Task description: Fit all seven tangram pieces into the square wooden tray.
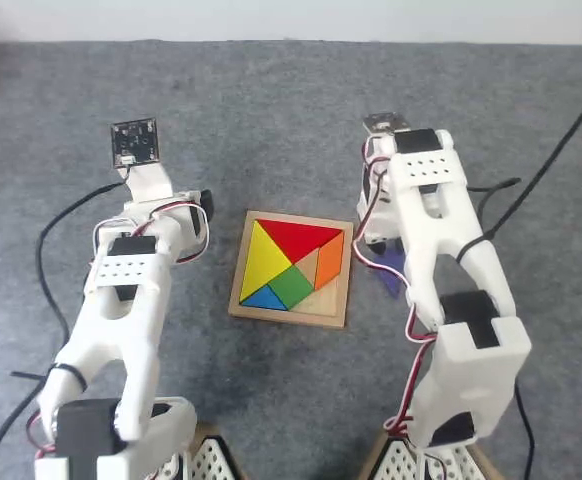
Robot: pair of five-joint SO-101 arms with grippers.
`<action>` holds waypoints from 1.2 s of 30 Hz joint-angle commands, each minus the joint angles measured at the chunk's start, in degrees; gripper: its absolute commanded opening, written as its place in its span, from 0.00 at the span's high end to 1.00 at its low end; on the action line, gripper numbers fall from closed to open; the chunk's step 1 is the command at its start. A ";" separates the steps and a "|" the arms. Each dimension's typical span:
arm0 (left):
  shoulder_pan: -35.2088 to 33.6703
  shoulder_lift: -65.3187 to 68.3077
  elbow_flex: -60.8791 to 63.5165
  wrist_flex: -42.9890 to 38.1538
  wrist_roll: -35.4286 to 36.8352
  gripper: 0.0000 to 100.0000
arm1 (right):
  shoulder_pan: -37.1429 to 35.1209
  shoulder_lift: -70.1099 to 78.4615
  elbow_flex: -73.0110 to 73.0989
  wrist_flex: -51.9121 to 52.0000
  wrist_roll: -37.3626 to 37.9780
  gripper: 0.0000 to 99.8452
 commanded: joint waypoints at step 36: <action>0.44 -1.93 -0.48 -1.32 -0.62 0.79 | -3.30 -3.91 22.59 -27.91 -19.52 0.79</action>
